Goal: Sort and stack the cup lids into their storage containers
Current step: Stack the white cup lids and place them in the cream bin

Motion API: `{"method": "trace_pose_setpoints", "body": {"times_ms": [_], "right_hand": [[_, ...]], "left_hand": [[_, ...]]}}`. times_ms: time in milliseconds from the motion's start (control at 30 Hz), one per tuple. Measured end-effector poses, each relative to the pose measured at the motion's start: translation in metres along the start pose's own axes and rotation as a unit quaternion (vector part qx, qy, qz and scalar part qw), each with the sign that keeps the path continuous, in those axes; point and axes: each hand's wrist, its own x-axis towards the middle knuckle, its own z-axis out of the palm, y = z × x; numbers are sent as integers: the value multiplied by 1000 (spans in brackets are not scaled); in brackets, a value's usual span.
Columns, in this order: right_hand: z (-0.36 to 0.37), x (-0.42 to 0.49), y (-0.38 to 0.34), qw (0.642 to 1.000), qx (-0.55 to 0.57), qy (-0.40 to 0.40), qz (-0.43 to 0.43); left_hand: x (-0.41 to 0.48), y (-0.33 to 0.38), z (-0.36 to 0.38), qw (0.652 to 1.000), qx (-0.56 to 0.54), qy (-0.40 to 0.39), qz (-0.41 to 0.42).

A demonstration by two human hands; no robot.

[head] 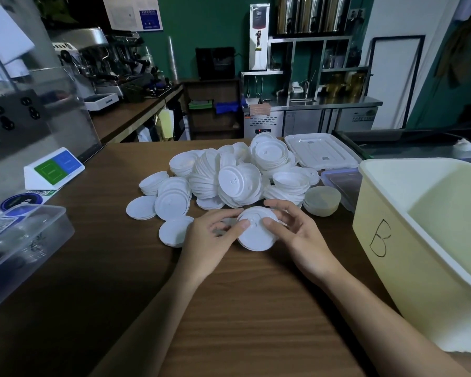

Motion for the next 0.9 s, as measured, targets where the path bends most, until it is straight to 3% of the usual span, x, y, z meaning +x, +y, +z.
{"method": "trace_pose_setpoints", "body": {"times_ms": [233,300,433,600,733,900], "right_hand": [[0,-1,2,1000,-7,-8,10],[-1,1,3,1000,-25,6,3],[-7,5,7,996,-39,73,-22],[-9,7,9,996,-41,78,-18],[-12,8,12,994,-61,86,-20],[-14,10,12,990,-55,126,-27]], "left_hand": [[1,3,0,1000,-7,3,1],[2,-1,-4,996,79,13,35],[4,-13,-22,953,293,-18,75],[5,-20,-27,923,365,-41,115],[4,-13,-23,941,308,13,139],[1,4,-19,995,101,13,-1]]}}
